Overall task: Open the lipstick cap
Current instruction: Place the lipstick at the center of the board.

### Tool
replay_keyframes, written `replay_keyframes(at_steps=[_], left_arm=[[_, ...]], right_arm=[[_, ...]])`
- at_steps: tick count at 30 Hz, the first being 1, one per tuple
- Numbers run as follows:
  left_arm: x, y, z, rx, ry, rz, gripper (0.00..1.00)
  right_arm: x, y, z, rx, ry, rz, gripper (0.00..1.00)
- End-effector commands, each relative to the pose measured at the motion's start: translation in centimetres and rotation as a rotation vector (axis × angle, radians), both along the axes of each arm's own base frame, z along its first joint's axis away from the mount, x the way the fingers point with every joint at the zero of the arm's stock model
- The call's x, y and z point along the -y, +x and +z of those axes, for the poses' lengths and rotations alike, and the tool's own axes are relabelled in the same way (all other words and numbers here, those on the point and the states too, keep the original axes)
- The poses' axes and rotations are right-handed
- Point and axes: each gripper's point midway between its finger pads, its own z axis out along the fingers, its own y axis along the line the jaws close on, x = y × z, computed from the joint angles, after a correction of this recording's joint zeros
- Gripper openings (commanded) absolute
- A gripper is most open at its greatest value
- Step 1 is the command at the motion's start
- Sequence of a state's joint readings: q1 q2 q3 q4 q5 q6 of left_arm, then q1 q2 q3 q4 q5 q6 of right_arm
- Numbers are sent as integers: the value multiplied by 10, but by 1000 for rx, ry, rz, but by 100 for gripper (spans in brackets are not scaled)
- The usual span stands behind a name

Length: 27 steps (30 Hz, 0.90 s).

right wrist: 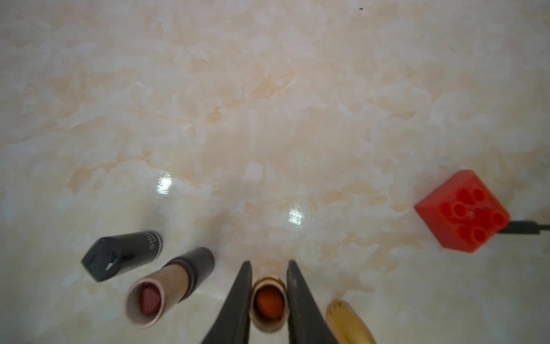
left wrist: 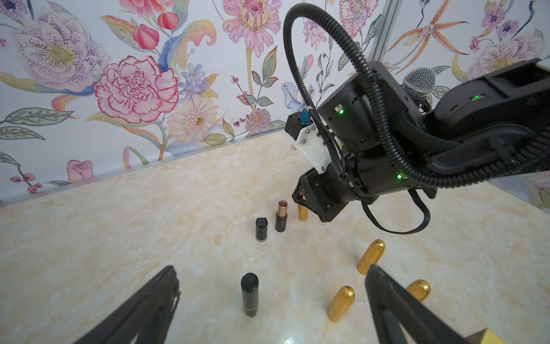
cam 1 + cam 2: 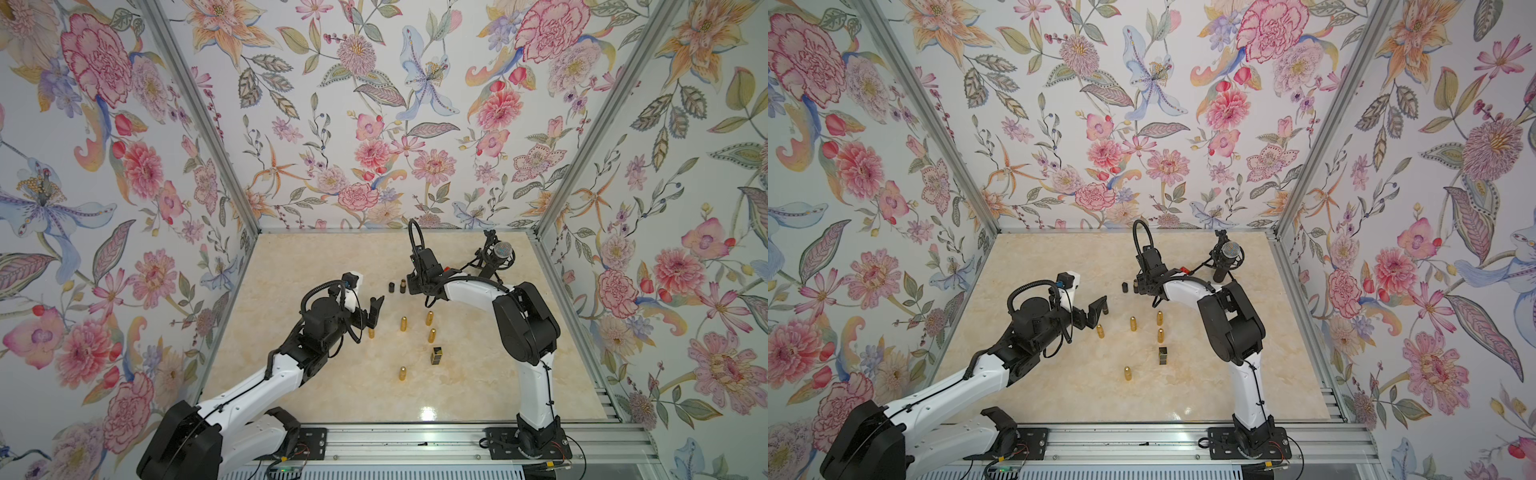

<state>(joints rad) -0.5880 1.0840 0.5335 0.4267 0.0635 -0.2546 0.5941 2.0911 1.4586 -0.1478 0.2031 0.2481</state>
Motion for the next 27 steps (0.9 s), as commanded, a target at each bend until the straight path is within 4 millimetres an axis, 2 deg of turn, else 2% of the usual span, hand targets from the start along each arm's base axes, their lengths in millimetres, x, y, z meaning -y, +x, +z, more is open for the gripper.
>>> replay_keyframes(at_steps=[1,22,27], left_arm=[[-9,0,-2,-2,-5,27,99],[-9,1,0,-3,2,27,99],[-9,2,0,-4,-2,27,99]], right_arm=[[0,0,-11,-13,-15,-16,23],[3,-4,-7,-8,-19,-20,27],[3,-3,-3,0,-16,-21,34]])
